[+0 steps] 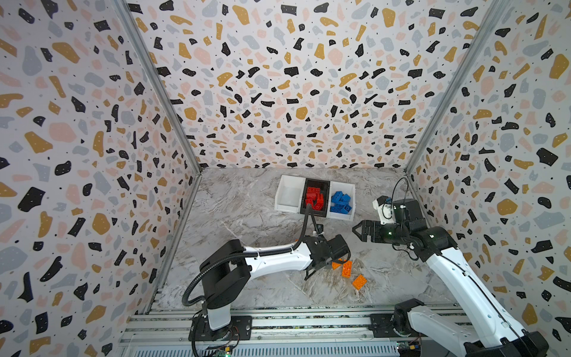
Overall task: Sort the legos into containers by color
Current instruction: 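Lift the red brick into the black bin and open the left gripper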
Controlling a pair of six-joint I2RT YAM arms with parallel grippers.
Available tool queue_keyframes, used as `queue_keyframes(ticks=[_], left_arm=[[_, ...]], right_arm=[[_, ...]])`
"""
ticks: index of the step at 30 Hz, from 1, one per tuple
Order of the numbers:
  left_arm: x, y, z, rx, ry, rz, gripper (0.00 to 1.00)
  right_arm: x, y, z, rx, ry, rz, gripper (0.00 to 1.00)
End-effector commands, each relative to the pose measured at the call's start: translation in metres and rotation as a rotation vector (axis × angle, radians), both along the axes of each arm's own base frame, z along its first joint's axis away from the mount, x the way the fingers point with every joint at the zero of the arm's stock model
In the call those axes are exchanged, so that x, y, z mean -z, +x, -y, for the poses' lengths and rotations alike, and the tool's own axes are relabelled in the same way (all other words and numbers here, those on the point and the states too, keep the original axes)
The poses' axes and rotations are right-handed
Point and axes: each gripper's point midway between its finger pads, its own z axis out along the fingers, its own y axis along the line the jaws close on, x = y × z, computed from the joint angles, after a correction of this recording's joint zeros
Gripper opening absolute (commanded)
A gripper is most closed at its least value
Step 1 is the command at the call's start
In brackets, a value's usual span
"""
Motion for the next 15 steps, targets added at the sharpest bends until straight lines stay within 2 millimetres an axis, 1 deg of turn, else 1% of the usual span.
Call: queue_keyframes(ticks=[1, 4, 7, 9, 11, 14, 15], left_arm=[[-0.022, 0.036, -0.017, 0.023, 0.101, 0.055, 0.32], [-0.038, 0.078, -0.020, 0.009, 0.110, 0.086, 0.32], [-0.052, 0.126, -0.018, -0.004, 0.094, 0.125, 0.33], [-0.055, 0.158, -0.015, -0.005, 0.080, 0.135, 0.33], [-0.059, 0.191, -0.007, 0.005, 0.061, 0.150, 0.34], [-0.063, 0.233, 0.001, 0.009, 0.029, 0.172, 0.35], [-0.062, 0.244, 0.002, 0.006, 0.012, 0.173, 0.36]], right_arm=[[-0.017, 0.011, 0.001, 0.016, 0.002, 0.049, 0.99], [-0.019, 0.018, 0.004, 0.034, -0.002, 0.053, 0.99], [-0.025, 0.026, 0.008, 0.065, -0.009, 0.063, 0.99], [-0.028, 0.032, 0.012, 0.087, -0.011, 0.069, 0.99], [-0.030, 0.039, 0.015, 0.111, -0.013, 0.073, 0.99], [-0.031, 0.049, 0.019, 0.147, -0.012, 0.076, 0.99], [-0.031, 0.052, 0.020, 0.157, -0.015, 0.075, 0.99]])
